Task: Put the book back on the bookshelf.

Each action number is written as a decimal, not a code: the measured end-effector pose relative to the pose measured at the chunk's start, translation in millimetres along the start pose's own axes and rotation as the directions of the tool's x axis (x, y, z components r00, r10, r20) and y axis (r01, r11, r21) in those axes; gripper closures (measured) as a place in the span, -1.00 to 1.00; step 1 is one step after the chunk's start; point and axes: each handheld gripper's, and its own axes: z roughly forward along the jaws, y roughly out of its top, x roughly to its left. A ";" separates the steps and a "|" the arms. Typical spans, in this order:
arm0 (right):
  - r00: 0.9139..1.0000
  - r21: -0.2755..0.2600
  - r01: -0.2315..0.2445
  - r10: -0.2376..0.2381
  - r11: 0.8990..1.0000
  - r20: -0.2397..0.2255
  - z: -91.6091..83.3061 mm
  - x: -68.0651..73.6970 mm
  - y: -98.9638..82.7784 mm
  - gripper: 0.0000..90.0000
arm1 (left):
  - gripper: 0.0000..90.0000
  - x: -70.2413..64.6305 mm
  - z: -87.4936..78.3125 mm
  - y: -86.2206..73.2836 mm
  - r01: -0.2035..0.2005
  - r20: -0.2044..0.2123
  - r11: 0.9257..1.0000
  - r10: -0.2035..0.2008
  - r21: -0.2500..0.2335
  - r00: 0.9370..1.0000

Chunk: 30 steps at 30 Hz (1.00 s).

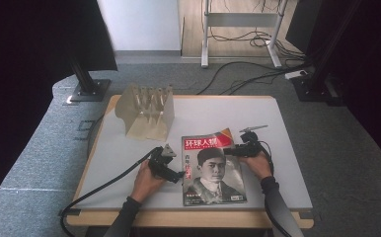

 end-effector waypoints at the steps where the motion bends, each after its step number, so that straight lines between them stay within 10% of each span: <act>1: 1.000 0.002 0.016 -0.016 1.000 0.017 2.1 1.7 2.1 0.13 | -1.00 0.1 -0.1 -0.2 -0.002 0.000 1.000 0.002 0.000 1.000; 10: 0.991 -0.044 0.114 -0.111 0.992 0.069 3.4 13.1 16.2 0.87 | -1.00 0.1 0.0 -1.9 0.001 0.001 1.000 -0.001 -0.014 1.000; 30: 0.929 -0.129 0.370 -0.361 0.920 0.082 -55.4 85.0 43.5 0.91 | -0.94 11.2 -2.1 28.3 -0.013 0.102 0.999 0.008 0.053 0.995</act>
